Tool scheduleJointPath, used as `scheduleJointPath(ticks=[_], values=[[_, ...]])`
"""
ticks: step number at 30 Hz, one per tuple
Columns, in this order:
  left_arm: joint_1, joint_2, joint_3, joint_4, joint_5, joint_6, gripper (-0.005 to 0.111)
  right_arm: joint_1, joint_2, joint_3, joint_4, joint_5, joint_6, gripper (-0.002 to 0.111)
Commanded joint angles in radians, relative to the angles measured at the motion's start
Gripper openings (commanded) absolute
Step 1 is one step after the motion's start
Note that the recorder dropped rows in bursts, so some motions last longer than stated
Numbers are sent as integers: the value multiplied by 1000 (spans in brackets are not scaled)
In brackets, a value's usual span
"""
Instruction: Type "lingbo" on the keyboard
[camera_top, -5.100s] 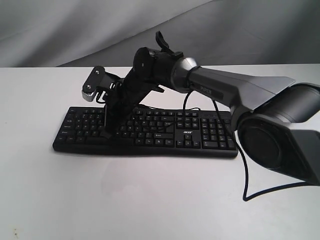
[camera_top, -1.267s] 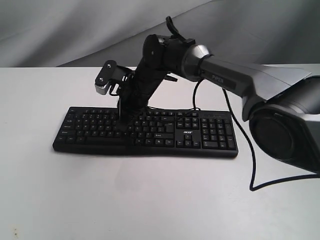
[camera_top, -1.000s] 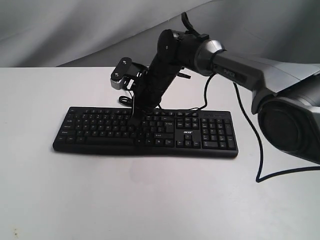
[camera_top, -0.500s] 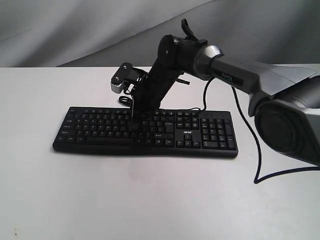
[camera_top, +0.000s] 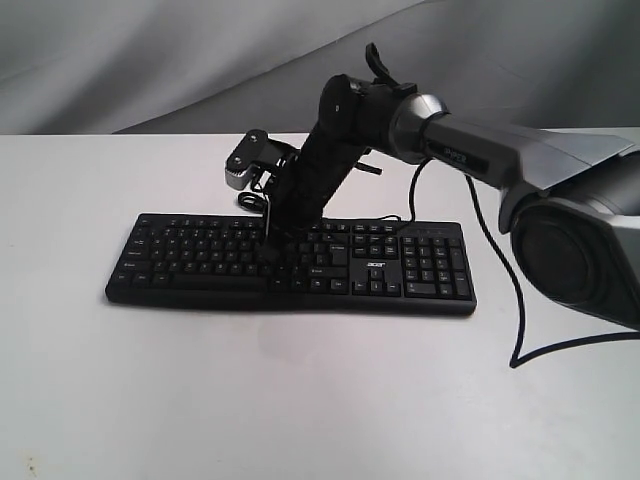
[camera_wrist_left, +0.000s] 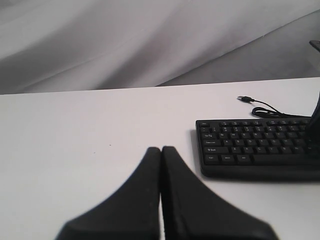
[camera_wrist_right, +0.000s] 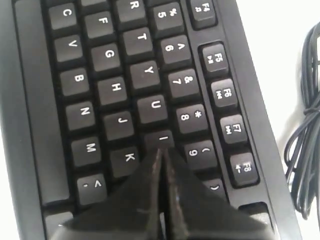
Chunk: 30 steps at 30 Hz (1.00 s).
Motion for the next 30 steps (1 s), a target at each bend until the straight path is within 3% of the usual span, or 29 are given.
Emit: scheduleJointPath(ticks=[1, 7, 13, 21, 27, 30], values=[[1, -4, 5, -4, -7, -2, 1, -9, -1, 23, 8, -20, -23, 0], [1, -4, 5, -4, -7, -2, 1, -7, -76, 23, 12, 11, -25, 0], [1, -4, 5, -4, -7, -2, 1, -12, -354, 23, 14, 152, 51, 0], [1, -4, 5, -4, -7, -2, 1, -12, -660, 35, -31, 210, 167, 0], [1, -4, 5, -4, -7, -2, 1, -10, -901, 244, -80, 171, 176, 0], [1, -4, 5, -4, -7, -2, 1, -10, -1059, 446, -84, 34, 178, 0]])
